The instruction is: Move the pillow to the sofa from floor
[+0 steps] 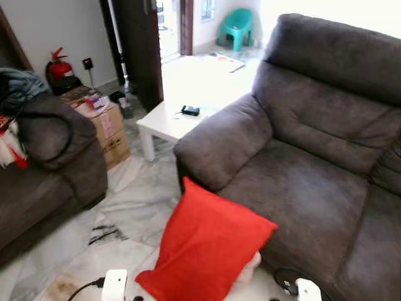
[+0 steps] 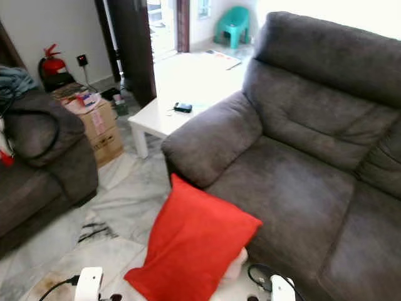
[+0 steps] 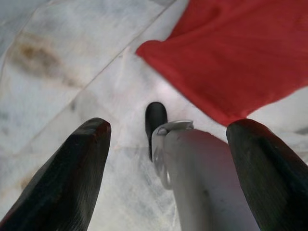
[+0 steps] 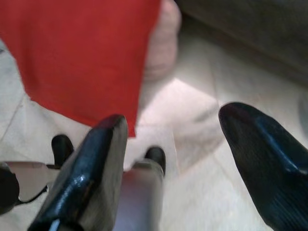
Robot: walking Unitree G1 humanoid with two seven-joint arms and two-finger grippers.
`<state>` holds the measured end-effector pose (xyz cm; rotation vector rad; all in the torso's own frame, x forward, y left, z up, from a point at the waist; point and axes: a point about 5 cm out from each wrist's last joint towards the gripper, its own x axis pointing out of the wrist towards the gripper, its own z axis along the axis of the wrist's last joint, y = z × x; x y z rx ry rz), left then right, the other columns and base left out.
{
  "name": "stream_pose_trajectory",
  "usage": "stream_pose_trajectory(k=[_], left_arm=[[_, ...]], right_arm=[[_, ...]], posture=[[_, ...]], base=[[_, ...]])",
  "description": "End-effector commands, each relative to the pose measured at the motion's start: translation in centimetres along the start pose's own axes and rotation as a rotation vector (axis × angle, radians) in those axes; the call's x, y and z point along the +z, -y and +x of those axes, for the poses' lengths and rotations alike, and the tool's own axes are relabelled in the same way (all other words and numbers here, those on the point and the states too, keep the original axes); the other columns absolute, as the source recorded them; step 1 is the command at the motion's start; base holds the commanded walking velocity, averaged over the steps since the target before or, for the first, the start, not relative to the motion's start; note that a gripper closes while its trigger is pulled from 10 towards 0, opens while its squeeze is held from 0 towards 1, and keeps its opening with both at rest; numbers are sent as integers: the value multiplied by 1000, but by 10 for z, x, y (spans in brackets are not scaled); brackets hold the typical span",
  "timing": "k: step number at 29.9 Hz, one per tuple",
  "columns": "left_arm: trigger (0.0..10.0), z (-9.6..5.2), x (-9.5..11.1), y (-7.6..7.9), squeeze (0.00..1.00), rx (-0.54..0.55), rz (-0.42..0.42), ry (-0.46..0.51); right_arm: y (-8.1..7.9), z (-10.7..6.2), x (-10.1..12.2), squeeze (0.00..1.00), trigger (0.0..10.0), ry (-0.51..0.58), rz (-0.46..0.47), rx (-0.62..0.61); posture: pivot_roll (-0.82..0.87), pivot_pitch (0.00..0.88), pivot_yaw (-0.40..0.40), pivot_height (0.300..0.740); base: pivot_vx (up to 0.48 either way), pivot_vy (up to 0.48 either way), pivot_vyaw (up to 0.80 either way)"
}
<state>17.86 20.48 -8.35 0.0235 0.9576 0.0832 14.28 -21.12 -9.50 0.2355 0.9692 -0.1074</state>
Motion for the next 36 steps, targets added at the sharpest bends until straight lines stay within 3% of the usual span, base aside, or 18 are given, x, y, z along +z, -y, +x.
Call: stream_pose_trajectory(k=[1,15,36], left_arm=[[10000,-1,-6,-2,0,8,-9,-22],[10000,-1,-6,-2,0,8,-16,-20],[10000,-1,-6,-2,0,8,-14,-17]], right_arm=[[0,1,4,0,10000,16,4,1],[-1,1,2,0,10000,12,31,0],[0,1,2,0,10000,10,42,-15]], posture=[[-16,0,-68,732],[-16,0,-68,732],[-17,0,-67,732]], base=[[0,0,625],[0,0,76],[287,0,-35]])
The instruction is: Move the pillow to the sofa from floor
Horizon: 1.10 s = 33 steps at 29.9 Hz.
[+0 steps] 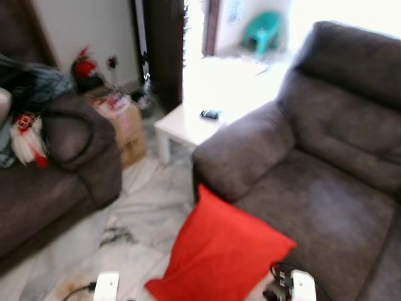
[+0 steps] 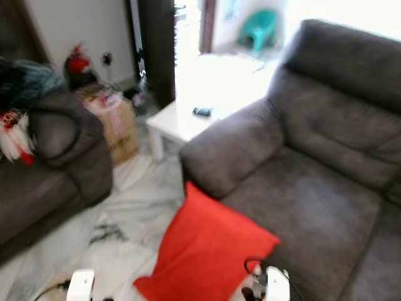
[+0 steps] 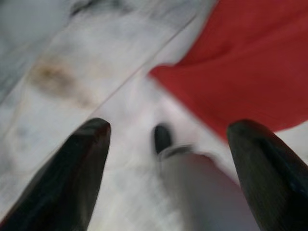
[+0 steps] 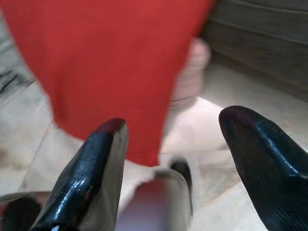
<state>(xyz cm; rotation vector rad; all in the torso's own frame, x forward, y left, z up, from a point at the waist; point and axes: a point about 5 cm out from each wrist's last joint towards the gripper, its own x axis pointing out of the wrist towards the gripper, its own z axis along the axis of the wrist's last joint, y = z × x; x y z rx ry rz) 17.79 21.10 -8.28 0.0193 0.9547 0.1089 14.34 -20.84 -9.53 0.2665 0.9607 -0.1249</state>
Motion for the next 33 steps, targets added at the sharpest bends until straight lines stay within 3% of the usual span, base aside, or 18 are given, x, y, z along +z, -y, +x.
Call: stream_pose_trajectory(k=[1,7,24,33], left_arm=[[10000,-1,-6,5,0,-13,1,-20],[10000,-1,-6,5,0,-15,1,-22],[10000,-1,-5,3,0,5,13,-6],[10000,-3,9,-2,0,104,36,167]], right_arm=[[3,0,2,0,10000,4,8,-14],[3,0,3,0,10000,10,3,-14],[1,0,6,0,10000,37,-9,0],[-1,-1,18,0,10000,160,-61,39]], posture=[[-17,0,-68,732],[-14,0,-69,732],[-14,0,-66,732],[-8,0,-66,732]], base=[[292,0,-800],[286,0,-116],[0,0,0],[0,0,0]])
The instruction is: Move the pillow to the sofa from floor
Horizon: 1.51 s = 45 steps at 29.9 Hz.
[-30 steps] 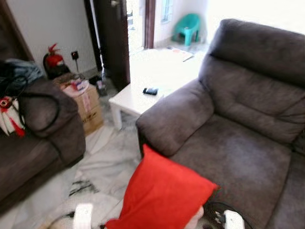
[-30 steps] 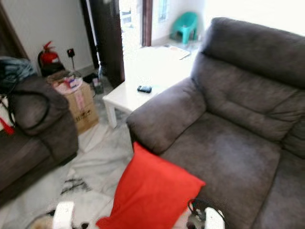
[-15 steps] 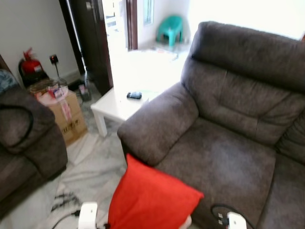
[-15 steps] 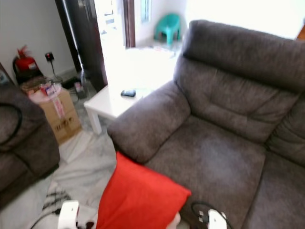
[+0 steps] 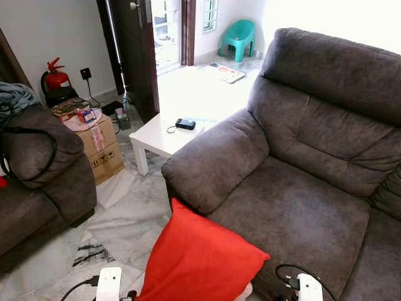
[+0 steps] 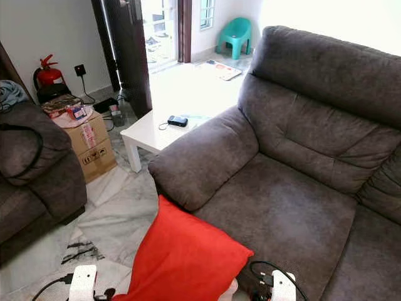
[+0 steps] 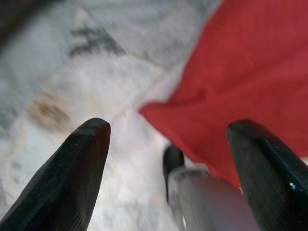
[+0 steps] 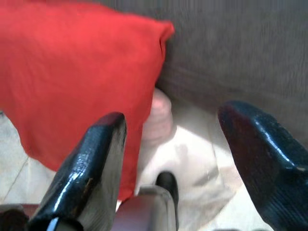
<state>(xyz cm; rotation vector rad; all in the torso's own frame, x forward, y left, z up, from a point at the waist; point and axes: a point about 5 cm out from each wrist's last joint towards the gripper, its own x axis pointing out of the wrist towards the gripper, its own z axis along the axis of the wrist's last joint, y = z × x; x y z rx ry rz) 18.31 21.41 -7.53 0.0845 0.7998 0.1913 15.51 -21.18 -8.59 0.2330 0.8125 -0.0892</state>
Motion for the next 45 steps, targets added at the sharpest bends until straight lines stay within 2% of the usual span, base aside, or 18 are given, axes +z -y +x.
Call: stream_pose_trajectory(k=[1,2,3,4,5,6,7,8,9,10,13,17,23,28,40,45], left_arm=[[10000,-1,4,1,0,13,18,59],[10000,-1,5,0,0,17,12,75],[10000,7,50,-7,0,41,27,237],[10000,9,83,-12,0,57,39,355],[10000,5,126,-13,0,68,49,504],[10000,-1,150,-11,0,40,14,622],[10000,-5,158,-10,0,18,-14,677],[10000,-8,173,-6,0,-9,-30,765],[10000,-8,173,-6,0,-9,-30,765],[10000,-11,182,-5,0,-12,-5,808],[10000,-19,202,2,0,-28,66,888],[10000,-32,216,6,0,-36,115,957],[10000,-38,212,9,0,-46,111,992],[10000,-38,201,16,0,-64,104,965],[10000,-42,211,16,0,-59,81,970],[10000,-43,212,17,0,-57,73,967]], right_arm=[[-11,10,32,0,10000,125,-37,29],[-19,15,53,0,10000,197,-43,49],[-29,20,82,0,10000,289,-56,78],[-35,22,100,0,10000,345,-64,96],[-38,22,112,0,10000,390,-79,106],[-40,22,120,0,10000,429,-87,115],[-41,21,124,0,10000,448,-90,118],[-43,17,142,0,10000,540,-107,122],[-43,17,142,0,10000,540,-107,122],[-44,15,152,0,10000,598,-102,119],[-46,10,165,0,10000,670,-102,118],[-52,3,168,0,10000,735,-148,132],[-53,-4,163,0,10000,779,-136,134],[-56,-5,160,0,10000,769,-135,137],[-62,-8,182,0,10000,805,-140,147],[-61,-9,185,0,10000,809,-138,144]], posture=[[-2,0,-67,732],[-2,0,-67,732],[-1,0,-66,732],[-1,0,-66,732],[0,0,-65,732],[1,0,-63,732],[0,0,-62,732],[-3,0,-57,732],[-3,0,-57,732],[-6,0,-55,732],[-5,0,-53,732],[0,0,-47,732],[-6,0,-41,732],[-6,0,-42,732],[3,0,-49,732],[4,0,-51,732]], base=[[0,0,0],[0,0,0],[0,0,0],[0,0,0],[0,0,0],[0,0,0],[0,0,0],[0,0,0],[0,0,0],[0,0,0],[0,0,0],[0,0,0],[0,0,0],[0,0,0],[0,0,0],[-110,0,0]])
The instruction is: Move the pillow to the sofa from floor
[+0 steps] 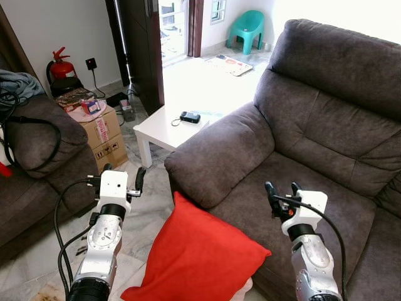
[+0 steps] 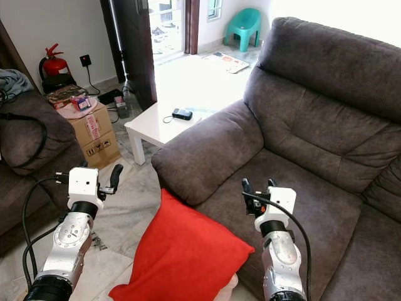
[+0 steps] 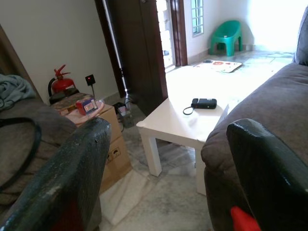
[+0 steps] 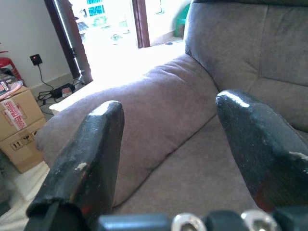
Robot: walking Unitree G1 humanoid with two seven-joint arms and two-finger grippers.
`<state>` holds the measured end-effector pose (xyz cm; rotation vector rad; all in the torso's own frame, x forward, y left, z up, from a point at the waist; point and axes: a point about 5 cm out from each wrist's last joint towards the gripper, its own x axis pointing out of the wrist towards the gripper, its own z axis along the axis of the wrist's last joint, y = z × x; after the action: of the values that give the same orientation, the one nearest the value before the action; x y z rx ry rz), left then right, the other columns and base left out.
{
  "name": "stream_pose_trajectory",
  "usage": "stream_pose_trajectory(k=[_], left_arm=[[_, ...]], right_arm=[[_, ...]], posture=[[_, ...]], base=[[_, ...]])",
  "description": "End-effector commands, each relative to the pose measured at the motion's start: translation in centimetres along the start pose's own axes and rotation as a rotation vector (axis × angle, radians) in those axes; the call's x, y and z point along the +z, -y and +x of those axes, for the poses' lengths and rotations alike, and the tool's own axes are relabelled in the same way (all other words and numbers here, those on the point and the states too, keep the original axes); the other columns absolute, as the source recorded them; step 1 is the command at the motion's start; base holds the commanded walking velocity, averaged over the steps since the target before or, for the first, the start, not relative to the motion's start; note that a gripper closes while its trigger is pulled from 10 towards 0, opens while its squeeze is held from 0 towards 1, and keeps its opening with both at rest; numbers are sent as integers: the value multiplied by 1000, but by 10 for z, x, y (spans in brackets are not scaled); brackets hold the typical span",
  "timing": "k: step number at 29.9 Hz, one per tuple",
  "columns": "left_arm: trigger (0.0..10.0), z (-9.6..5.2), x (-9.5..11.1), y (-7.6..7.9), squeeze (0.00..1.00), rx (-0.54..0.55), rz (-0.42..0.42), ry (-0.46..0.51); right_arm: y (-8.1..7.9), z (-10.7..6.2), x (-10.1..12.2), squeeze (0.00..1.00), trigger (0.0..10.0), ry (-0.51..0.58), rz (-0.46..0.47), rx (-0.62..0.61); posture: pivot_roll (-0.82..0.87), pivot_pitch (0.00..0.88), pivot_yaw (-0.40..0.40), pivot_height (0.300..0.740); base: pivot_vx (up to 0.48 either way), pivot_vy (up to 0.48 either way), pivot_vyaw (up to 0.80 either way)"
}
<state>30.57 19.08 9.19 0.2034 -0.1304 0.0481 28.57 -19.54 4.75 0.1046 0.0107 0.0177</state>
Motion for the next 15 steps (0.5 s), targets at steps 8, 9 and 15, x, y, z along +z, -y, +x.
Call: stream_pose_trajectory(k=[8,9,15], left_arm=[[10000,5,10,1,0,5,-1,24],[10000,5,10,1,0,5,-1,24],[10000,5,10,0,0,8,4,16]], right_arm=[[-2,5,8,0,10000,15,8,4],[-2,5,8,0,10000,15,8,4],[-5,8,10,0,10000,15,13,10]], posture=[[5,0,-53,732],[5,0,-53,732],[5,0,-53,732]], base=[[-225,0,0],[0,0,0],[0,0,0]])
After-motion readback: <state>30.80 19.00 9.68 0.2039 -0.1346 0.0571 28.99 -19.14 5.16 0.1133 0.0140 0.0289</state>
